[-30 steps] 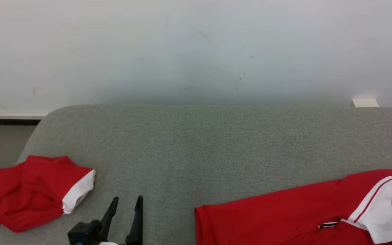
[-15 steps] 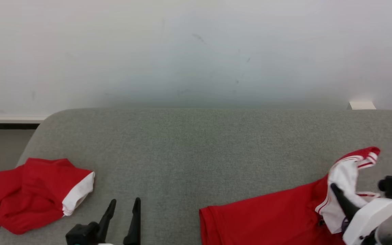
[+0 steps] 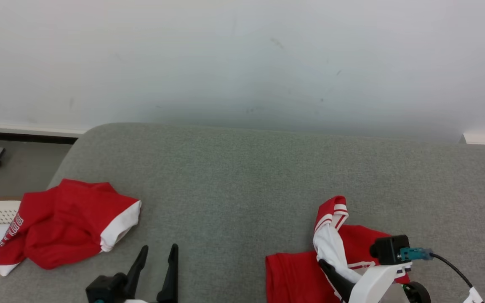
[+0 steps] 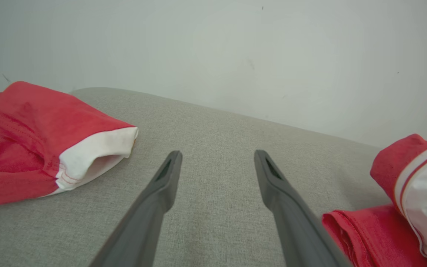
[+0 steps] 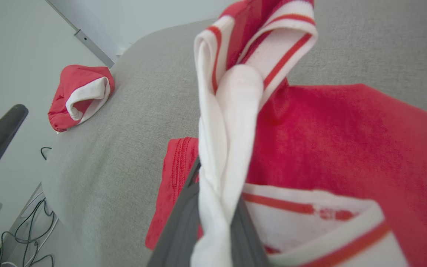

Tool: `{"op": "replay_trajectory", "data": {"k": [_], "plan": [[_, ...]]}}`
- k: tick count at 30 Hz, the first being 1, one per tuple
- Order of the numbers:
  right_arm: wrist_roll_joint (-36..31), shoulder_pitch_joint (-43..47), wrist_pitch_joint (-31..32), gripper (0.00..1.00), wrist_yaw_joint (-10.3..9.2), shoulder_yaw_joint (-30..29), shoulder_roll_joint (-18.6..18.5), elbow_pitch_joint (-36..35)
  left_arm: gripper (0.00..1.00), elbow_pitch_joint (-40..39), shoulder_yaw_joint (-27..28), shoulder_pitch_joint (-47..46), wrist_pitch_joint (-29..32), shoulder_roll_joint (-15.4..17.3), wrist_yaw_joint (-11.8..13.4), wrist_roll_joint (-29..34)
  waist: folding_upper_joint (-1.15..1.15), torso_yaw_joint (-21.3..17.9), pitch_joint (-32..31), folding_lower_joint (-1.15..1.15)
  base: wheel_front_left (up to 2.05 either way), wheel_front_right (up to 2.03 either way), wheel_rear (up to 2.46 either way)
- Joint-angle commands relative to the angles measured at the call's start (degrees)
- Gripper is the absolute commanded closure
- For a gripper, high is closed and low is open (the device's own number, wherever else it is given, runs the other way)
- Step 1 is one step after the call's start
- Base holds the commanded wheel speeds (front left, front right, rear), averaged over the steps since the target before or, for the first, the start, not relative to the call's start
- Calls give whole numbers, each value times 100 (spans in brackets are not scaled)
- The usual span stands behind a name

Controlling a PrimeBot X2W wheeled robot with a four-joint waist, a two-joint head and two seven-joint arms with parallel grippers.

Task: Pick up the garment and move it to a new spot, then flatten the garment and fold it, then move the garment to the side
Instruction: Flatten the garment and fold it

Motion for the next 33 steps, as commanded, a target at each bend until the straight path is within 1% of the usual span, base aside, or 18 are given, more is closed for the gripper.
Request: {"op": "replay_trajectory", "data": {"k": [1, 2, 4, 5, 6, 9, 13, 17, 18, 19, 20, 21, 22, 25, 27, 31, 33], "plan": [[16, -69, -17, 100, 0, 41, 56, 104, 0, 11, 16, -41, 0, -8, -6, 55, 0, 60, 14, 0, 0, 0, 0], [29, -99, -51, 100, 0, 75, 107, 203, 0, 18, 22, -48, 0, -15, -10, 57, 0, 82, 18, 0, 0, 0, 0], [31, -154, -63, 62, 0, 205, 178, 416, 0, 37, 20, -62, 0, -29, -20, 68, 0, 124, 20, 0, 0, 0, 0], [105, -176, -93, 14, 0, 266, 210, 507, 0, 51, 16, -67, 0, -36, -27, 72, 0, 142, 19, 0, 0, 0, 0], [149, -208, -102, 0, 0, 330, 229, 578, 0, 61, 14, -74, 0, -41, -24, 77, 0, 157, 19, 0, 0, 0, 0], [434, -273, -168, 0, 0, 506, 279, 622, 0, 79, 29, -80, 0, -54, -29, 75, 0, 172, 16, 0, 0, 0, 0], [920, -365, -344, 0, 0, 668, 300, 344, 0, 74, 80, -43, 0, -62, -18, 91, 0, 116, 17, 0, 0, 0, 0], [1434, -393, -560, 0, 0, 671, 292, -233, 0, 57, 125, -28, 0, -67, -20, 118, 0, 12, 13, 0, 0, 0, 0], [1434, -393, -560, 0, 0, 671, 292, -233, 0, 57, 125, -28, 0, -67, -20, 118, 0, 12, 13, 0, 0, 0, 0], [1626, -397, -676, 0, 0, 599, 195, -598, 0, 42, 146, -12, 0, -73, -20, 125, 0, -47, 10, 0, 0, 0, 0], [1713, -387, -745, 0, 0, 529, 127, -786, 0, 34, 160, -1, 0, -75, -15, 122, 0, -78, 8, 0, 0, 0, 0], [1713, -387, -745, 0, 0, 529, 127, -786, 0, 34, 160, -1, 0, -75, -15, 122, 0, -78, 8, 0, 0, 0, 0], [1762, -374, -801, 0, 0, 459, 43, -947, 0, 27, 169, 9, 0, -77, -13, 126, 0, -109, 4, 0, 0, 0, 0], [1690, -328, -1044, 0, 0, 153, -232, -1370, 0, -4, 205, 27, 0, -84, -8, 132, 0, -207, -8, 0, 0, 0, 0], [1460, -298, -1251, 0, 0, -112, -486, -1555, 0, -38, 233, 33, 0, -84, -18, 146, 0, -271, -20, 0, 0, 0, 0], [1016, -133, -1693, 0, 0, -659, -840, -1712, 0, -179, 282, 58, 0, -93, -23, 190, 0, -390, -42, 0, 0, 0, 0], [671, -17, -1895, 0, 0, -877, -1053, -1670, 0, -246, 312, 64, 0, -98, -28, 191, 0, -443, -49, 0, 0, 0, 0]]}}
